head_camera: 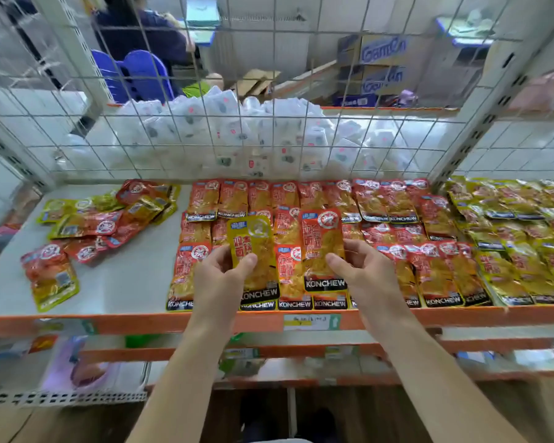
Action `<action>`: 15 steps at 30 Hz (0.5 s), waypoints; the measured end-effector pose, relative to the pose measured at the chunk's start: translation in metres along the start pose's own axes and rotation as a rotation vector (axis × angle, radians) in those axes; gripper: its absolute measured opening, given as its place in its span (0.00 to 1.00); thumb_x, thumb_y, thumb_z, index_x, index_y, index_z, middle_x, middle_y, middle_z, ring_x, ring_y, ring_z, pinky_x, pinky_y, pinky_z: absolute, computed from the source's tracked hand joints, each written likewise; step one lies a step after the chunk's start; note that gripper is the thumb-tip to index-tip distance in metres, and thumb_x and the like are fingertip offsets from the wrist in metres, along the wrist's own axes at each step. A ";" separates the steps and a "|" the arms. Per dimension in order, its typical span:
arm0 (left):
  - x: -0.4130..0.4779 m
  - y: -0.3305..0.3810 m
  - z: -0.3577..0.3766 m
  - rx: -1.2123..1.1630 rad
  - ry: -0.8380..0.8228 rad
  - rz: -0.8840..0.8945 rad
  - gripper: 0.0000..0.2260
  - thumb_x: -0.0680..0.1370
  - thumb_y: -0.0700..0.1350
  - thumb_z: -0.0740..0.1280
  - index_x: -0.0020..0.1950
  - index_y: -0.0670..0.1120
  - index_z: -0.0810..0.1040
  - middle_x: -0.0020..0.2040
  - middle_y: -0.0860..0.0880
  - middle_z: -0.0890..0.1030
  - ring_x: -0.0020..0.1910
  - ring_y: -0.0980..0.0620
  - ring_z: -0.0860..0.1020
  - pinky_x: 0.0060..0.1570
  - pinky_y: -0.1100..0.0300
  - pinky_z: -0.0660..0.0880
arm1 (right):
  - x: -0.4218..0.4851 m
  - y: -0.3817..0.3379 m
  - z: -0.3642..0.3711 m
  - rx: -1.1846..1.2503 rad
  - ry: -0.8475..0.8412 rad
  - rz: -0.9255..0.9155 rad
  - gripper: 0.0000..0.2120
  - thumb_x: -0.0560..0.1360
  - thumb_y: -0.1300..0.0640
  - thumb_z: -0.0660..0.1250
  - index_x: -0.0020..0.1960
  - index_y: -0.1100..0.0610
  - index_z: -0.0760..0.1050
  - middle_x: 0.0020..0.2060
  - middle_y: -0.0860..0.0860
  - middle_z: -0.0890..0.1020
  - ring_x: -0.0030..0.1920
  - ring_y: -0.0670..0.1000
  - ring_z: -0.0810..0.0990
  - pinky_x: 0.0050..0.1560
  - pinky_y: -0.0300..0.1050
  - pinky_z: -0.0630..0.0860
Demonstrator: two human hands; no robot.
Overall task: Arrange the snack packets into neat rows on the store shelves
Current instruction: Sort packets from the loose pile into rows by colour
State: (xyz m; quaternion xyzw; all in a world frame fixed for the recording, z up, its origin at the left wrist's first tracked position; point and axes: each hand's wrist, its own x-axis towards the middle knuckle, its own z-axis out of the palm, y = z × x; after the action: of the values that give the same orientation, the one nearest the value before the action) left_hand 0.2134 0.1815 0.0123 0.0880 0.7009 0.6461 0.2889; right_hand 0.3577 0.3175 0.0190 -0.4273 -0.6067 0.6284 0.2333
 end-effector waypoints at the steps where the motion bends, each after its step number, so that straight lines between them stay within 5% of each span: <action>1: 0.008 0.002 -0.003 0.021 0.006 0.008 0.06 0.71 0.49 0.73 0.46 0.50 0.84 0.46 0.43 0.85 0.52 0.40 0.82 0.60 0.40 0.77 | 0.007 -0.002 0.008 -0.028 0.003 -0.016 0.08 0.77 0.59 0.71 0.55 0.51 0.79 0.47 0.47 0.86 0.51 0.48 0.84 0.57 0.46 0.79; 5: 0.044 0.007 -0.016 0.057 0.037 0.035 0.02 0.76 0.43 0.73 0.44 0.50 0.84 0.43 0.49 0.86 0.50 0.44 0.83 0.58 0.43 0.78 | 0.036 -0.012 0.042 -0.066 0.004 -0.059 0.08 0.77 0.60 0.71 0.48 0.47 0.76 0.45 0.45 0.84 0.47 0.43 0.82 0.43 0.32 0.75; 8: 0.071 0.013 -0.022 0.070 0.041 0.032 0.02 0.76 0.43 0.73 0.48 0.48 0.83 0.47 0.49 0.86 0.52 0.45 0.83 0.59 0.47 0.77 | 0.061 -0.012 0.065 -0.166 0.043 -0.106 0.10 0.77 0.59 0.72 0.56 0.51 0.75 0.45 0.44 0.82 0.45 0.40 0.79 0.41 0.29 0.73; 12: 0.096 0.022 -0.026 0.102 0.019 0.055 0.25 0.73 0.50 0.74 0.68 0.44 0.77 0.60 0.49 0.82 0.61 0.49 0.79 0.67 0.49 0.73 | 0.095 -0.012 0.085 -0.377 0.109 -0.189 0.11 0.77 0.60 0.71 0.55 0.51 0.72 0.41 0.41 0.77 0.42 0.40 0.77 0.40 0.29 0.72; 15: 0.108 0.024 -0.028 0.132 -0.014 0.073 0.13 0.74 0.50 0.73 0.56 0.49 0.81 0.53 0.51 0.84 0.55 0.51 0.80 0.60 0.54 0.76 | 0.116 -0.015 0.093 -0.567 0.166 -0.232 0.10 0.77 0.61 0.70 0.57 0.57 0.74 0.41 0.46 0.78 0.44 0.49 0.78 0.44 0.37 0.72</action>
State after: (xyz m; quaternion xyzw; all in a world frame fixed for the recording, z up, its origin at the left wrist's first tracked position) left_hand 0.1040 0.2149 0.0041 0.1368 0.7364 0.6079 0.2635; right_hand 0.2167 0.3614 -0.0059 -0.4531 -0.7812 0.3665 0.2237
